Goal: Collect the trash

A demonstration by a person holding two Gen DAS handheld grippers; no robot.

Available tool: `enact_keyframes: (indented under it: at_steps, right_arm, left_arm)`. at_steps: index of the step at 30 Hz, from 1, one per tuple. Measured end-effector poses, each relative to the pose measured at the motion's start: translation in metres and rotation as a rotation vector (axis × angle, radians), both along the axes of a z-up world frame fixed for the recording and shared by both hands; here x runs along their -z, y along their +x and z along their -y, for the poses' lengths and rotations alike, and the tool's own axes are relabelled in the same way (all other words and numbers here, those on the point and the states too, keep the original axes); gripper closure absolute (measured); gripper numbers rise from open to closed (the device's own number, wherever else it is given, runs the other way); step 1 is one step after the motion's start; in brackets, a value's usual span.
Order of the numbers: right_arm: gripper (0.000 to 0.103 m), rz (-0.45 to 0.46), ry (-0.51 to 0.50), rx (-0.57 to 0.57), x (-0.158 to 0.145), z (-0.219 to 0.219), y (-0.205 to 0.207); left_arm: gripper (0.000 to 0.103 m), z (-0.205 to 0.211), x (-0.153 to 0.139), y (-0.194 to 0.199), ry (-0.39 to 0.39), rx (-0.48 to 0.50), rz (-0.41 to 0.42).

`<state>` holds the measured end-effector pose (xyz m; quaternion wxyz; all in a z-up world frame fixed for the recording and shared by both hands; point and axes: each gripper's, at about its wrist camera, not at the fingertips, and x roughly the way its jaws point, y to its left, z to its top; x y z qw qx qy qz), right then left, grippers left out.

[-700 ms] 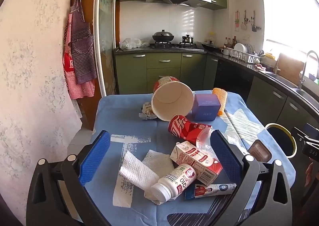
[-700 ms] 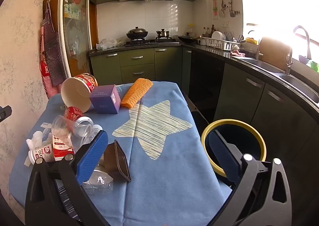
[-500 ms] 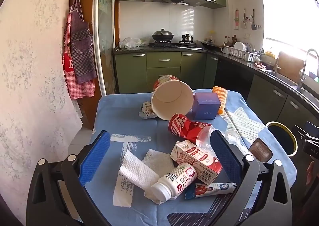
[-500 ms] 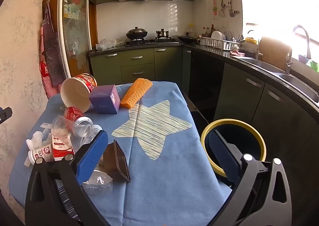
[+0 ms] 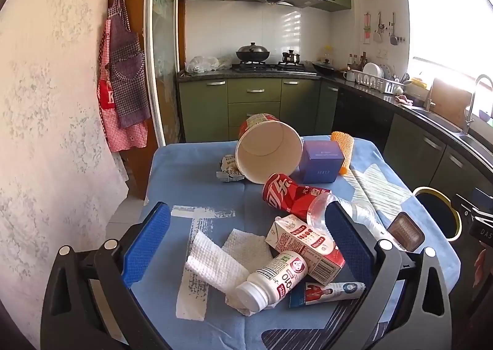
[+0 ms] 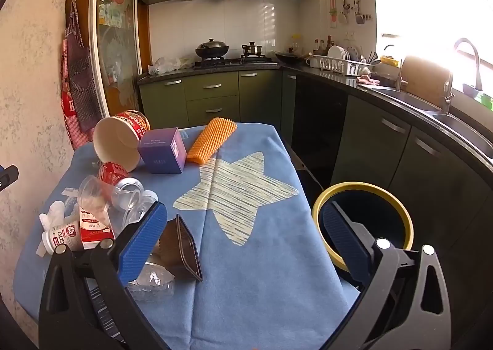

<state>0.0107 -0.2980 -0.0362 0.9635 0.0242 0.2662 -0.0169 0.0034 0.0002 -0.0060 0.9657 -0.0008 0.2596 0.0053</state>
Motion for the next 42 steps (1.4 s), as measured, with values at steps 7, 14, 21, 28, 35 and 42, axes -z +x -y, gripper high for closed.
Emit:
enact_keyframes:
  at_steps: [7,14,21,28,35,42]
  right_arm:
    - [0.006,-0.003,-0.002,0.001,-0.0003,-0.0029,0.0014]
    - [0.006,-0.003,-0.001,0.000,-0.0008,-0.0022,0.0013]
    - [0.006,-0.002,0.000,0.001,-0.0005,-0.0023,0.0011]
    - [0.006,-0.001,0.000,0.001,-0.0007,-0.0024,0.0012]
    - [0.006,0.011,-0.001,0.004,-0.0048,-0.0015,-0.0018]
    - [0.006,0.012,-0.001,0.004,-0.0055,-0.0015,-0.0025]
  left_arm:
    - [0.004,-0.0005,0.0019,0.0011,0.000,0.000,-0.001]
    - [0.004,0.0001,0.0015,0.0014,0.000,0.000,-0.003]
    - [0.004,0.0000,0.0021,0.0018,0.001,0.000,-0.003]
    - [0.004,0.0002,0.0020,0.0016,0.001,0.000,-0.004]
    - [0.004,0.0004,0.0023,0.0019,0.002,0.000,-0.004]
    - [0.004,0.0007,0.0025,0.0021,0.002,-0.001,-0.004]
